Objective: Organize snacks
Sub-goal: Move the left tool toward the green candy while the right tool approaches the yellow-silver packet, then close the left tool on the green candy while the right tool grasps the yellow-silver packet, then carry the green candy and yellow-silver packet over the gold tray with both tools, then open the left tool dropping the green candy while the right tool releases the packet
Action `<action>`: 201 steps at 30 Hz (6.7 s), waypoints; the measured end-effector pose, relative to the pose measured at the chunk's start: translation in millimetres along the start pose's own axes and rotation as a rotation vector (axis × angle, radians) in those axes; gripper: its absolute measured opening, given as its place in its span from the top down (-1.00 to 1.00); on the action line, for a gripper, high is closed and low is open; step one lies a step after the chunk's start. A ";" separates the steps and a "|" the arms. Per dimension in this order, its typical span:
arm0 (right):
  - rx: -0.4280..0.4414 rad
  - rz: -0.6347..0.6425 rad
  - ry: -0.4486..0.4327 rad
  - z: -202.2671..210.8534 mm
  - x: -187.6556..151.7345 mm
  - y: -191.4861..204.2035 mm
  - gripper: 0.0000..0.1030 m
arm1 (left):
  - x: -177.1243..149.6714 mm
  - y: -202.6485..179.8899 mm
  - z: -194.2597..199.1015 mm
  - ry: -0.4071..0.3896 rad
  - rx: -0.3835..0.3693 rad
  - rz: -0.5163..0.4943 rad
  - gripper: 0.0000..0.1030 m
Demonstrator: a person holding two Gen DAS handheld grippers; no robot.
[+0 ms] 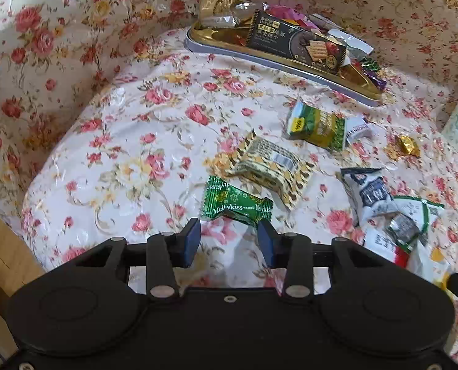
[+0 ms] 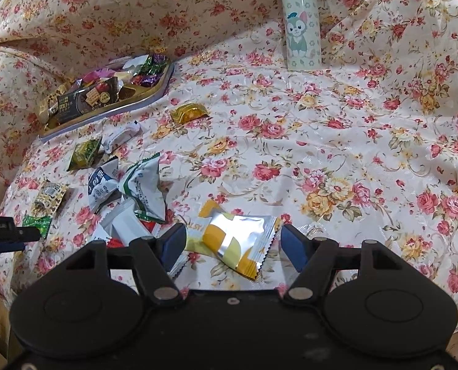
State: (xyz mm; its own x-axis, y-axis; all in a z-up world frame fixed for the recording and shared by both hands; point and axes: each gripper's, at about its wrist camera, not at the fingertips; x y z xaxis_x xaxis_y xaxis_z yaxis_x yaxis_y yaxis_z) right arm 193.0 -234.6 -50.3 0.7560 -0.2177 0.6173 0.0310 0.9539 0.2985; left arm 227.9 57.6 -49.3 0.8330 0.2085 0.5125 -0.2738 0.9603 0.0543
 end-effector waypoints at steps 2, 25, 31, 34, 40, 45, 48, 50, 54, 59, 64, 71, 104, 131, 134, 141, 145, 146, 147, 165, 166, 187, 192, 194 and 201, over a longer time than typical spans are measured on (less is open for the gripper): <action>0.000 -0.002 -0.002 1.6 0.2 -1.1 -0.40 | 1.9 1.4 -1.1 -0.013 0.032 0.000 0.05; -0.051 0.298 0.017 5.1 -5.9 14.5 -0.38 | 16.2 18.4 1.5 0.055 0.002 0.128 0.06; -0.068 0.458 0.031 9.6 -21.1 24.4 -0.38 | 26.9 12.5 -12.3 0.104 -0.047 0.171 0.06; -0.037 0.474 0.032 10.1 -22.4 27.6 -0.35 | 32.8 13.9 -17.8 0.123 -0.058 0.211 0.06; -0.024 0.524 0.033 5.5 -20.6 32.4 -0.35 | 44.8 15.6 -25.2 0.145 -0.066 0.262 0.06; -0.010 0.567 0.053 -0.8 -18.8 30.5 -0.35 | 49.7 15.9 -29.9 0.158 -0.060 0.231 0.06; 0.011 0.575 0.075 -7.7 -18.0 27.0 -0.35 | 50.4 10.6 -28.7 0.151 -0.055 0.147 0.06; 0.018 0.570 0.090 -12.3 -17.6 24.8 -0.35 | 49.7 6.6 -27.2 0.142 -0.049 0.087 0.06; 0.028 0.556 0.103 -19.1 -16.3 19.0 -0.35 | 45.8 -0.4 -24.7 0.109 -0.035 -0.012 0.14; 0.049 0.525 0.102 -25.6 -8.8 12.4 -0.34 | 41.6 -3.6 -22.3 0.075 -0.022 -0.085 0.25; 0.086 0.484 0.103 -31.4 -3.6 7.6 -0.26 | 40.9 -1.4 -22.1 0.071 -0.048 -0.110 0.28; 0.106 0.473 0.126 -29.8 -5.8 10.9 0.09 | 35.9 -3.8 -17.2 0.074 -0.068 -0.153 0.28; 0.056 0.148 0.059 -12.9 -0.6 4.1 0.26 | 16.3 4.1 7.6 -0.014 -0.039 -0.090 0.51; 0.191 0.098 -0.018 124.8 -91.4 38.8 0.26 | -108.1 12.0 119.8 -0.062 -0.157 -0.156 0.50; 0.184 0.095 0.025 129.8 -106.1 41.6 0.26 | -119.8 8.4 121.5 -0.035 -0.142 -0.175 0.51; 0.212 0.023 0.131 128.8 -126.4 35.1 0.26 | -143.9 5.8 117.8 0.052 -0.163 -0.190 0.51; 0.227 0.007 0.159 130.0 -131.8 33.6 0.26 | -154.7 5.9 117.9 0.066 -0.153 -0.200 0.50; 0.228 0.012 0.164 129.8 -131.7 33.5 0.26 | -156.6 6.0 117.2 0.072 -0.153 -0.202 0.50; 0.227 0.017 0.170 129.7 -133.1 34.8 0.26 | -158.8 6.3 116.2 0.080 -0.153 -0.202 0.50; 0.194 0.056 0.214 123.9 -141.8 39.8 0.25 | -169.3 9.4 108.4 0.117 -0.106 -0.196 0.48; 0.194 0.055 0.217 123.1 -141.9 39.7 0.25 | -169.2 9.3 108.6 0.117 -0.105 -0.196 0.48; 0.182 0.051 0.225 122.8 -141.2 40.0 0.25 | -169.2 11.0 106.4 0.146 -0.113 -0.190 0.48; 0.181 0.056 0.224 123.3 -141.1 40.3 0.25 | -169.0 11.2 105.8 0.149 -0.112 -0.189 0.48; 0.181 0.057 0.224 123.4 -141.2 40.4 0.25 | -168.9 11.5 105.9 0.151 -0.112 -0.189 0.48; 0.178 0.073 0.224 124.6 -141.3 41.5 0.24 | -168.7 11.9 106.1 0.147 -0.110 -0.188 0.48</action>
State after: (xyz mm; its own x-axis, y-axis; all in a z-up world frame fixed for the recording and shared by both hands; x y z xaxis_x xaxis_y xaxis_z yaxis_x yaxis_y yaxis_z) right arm 6.0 -190.0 -34.4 0.8783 -0.0794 0.4715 -0.1294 0.9098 0.3943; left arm 33.1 14.2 -44.2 0.9274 0.0417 0.3717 -0.0606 0.9974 0.0392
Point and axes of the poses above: each gripper's, at about its wrist camera, not at the fingertips, and z roughly against the way its jaws point, y to its left, x to its top, and after that the axes turned 13 degrees about x, right-handed
